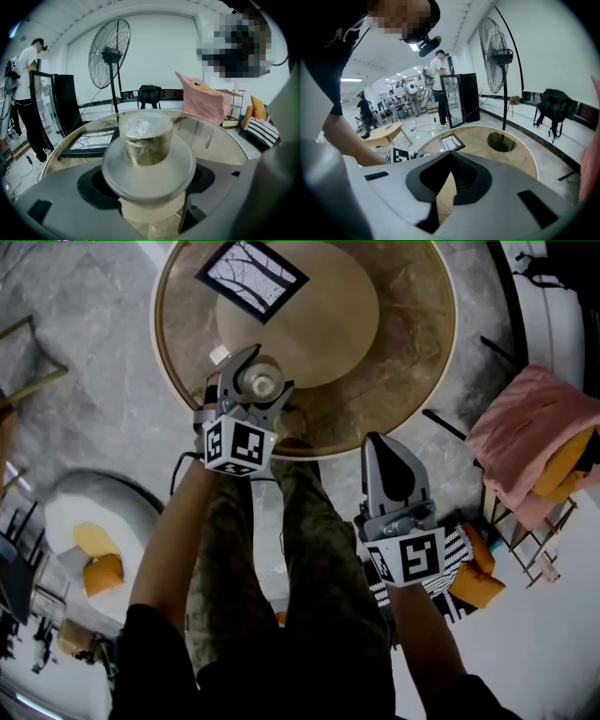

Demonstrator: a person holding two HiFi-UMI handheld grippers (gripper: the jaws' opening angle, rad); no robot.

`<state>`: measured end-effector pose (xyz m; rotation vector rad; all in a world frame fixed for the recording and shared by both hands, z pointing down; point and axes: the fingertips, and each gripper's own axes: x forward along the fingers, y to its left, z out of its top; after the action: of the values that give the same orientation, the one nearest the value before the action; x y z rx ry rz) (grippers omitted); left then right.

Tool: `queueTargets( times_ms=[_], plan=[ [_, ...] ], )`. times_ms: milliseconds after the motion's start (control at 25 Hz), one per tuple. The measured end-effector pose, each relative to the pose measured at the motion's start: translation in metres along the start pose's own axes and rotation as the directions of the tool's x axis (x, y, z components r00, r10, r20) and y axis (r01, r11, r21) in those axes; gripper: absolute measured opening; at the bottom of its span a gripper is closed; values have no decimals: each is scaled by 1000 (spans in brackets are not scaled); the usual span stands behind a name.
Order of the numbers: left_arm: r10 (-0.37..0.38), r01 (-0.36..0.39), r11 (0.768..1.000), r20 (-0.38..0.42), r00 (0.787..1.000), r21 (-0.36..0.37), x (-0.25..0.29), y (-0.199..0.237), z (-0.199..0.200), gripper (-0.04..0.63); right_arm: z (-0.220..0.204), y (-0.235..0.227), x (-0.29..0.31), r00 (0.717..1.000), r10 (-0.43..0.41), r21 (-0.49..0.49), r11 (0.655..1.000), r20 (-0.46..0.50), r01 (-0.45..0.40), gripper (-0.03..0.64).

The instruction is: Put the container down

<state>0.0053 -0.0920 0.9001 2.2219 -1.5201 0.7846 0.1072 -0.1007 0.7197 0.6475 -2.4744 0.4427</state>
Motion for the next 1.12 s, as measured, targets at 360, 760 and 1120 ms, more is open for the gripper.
queueTargets(
  times_ms=[360, 760, 1120],
  plan=[
    [10, -9, 999, 45, 999, -32, -16, 4, 3, 362, 10, 0, -4, 999, -24, 8, 1000, 29, 24, 20],
    [-3, 19, 992, 125, 992, -128, -107, 7, 19, 364, 41, 8, -15, 996, -61, -10, 998, 72, 62, 20],
    [78, 101, 916, 419, 905, -389, -259, 62, 182, 180, 135, 30, -73, 974, -177, -7, 984, 145, 180, 20]
  ],
)
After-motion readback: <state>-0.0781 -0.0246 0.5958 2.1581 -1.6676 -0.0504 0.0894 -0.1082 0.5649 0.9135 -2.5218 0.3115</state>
